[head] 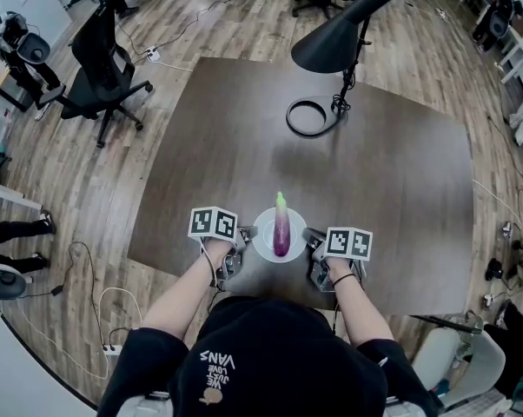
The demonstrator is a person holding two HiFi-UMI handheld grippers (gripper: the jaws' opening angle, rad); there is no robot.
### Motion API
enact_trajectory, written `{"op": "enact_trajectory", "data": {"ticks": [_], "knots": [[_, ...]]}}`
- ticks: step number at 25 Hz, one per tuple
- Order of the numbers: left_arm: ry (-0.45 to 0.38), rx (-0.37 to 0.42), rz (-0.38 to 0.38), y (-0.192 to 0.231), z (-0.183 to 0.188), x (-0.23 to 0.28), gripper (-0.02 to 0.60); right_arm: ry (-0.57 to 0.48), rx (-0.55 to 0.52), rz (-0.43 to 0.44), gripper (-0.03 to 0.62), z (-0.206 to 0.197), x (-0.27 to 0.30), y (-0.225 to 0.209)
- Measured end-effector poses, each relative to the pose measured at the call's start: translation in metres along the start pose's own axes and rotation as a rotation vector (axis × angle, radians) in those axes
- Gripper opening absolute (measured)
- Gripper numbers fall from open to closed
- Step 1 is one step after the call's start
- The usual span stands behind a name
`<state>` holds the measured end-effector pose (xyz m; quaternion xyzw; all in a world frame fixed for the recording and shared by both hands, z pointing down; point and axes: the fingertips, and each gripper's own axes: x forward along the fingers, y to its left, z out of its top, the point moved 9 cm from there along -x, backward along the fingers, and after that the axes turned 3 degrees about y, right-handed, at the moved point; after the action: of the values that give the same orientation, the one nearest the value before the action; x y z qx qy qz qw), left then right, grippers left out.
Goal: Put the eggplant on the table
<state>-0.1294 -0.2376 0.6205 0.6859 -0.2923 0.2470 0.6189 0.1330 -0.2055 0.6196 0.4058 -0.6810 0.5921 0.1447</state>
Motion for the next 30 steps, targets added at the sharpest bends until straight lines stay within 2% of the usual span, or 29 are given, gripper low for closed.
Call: {"op": "enact_trajectory", "data": {"ticks": [7, 13, 18, 22, 30], "knots": [[0.004, 0.027, 0.03, -0.003, 0.001, 0.0, 0.041, 0.007, -0.009, -0.02, 0.034, 0.001, 0.001, 0.0], [-0.005, 0.044, 0.046, -0.005, 0.001, -0.001, 0.041, 0.002, -0.062, -0.063, 0.034, 0.002, 0.0, 0.004], [-0.045, 0.085, 0.064, -0.005, 0.0, -0.006, 0.067, -0.009, -0.074, -0.074, 0.035, 0.002, -0.002, 0.004], [-0.079, 0.071, 0.054, -0.004, 0.001, -0.01, 0.077, -0.014, -0.092, -0.083, 0.052, 0.001, -0.004, 0.004], [-0.198, 0.152, 0.086, -0.015, 0.003, -0.023, 0.074, -0.098, -0.239, -0.154, 0.055, 0.008, -0.02, 0.019]]}}
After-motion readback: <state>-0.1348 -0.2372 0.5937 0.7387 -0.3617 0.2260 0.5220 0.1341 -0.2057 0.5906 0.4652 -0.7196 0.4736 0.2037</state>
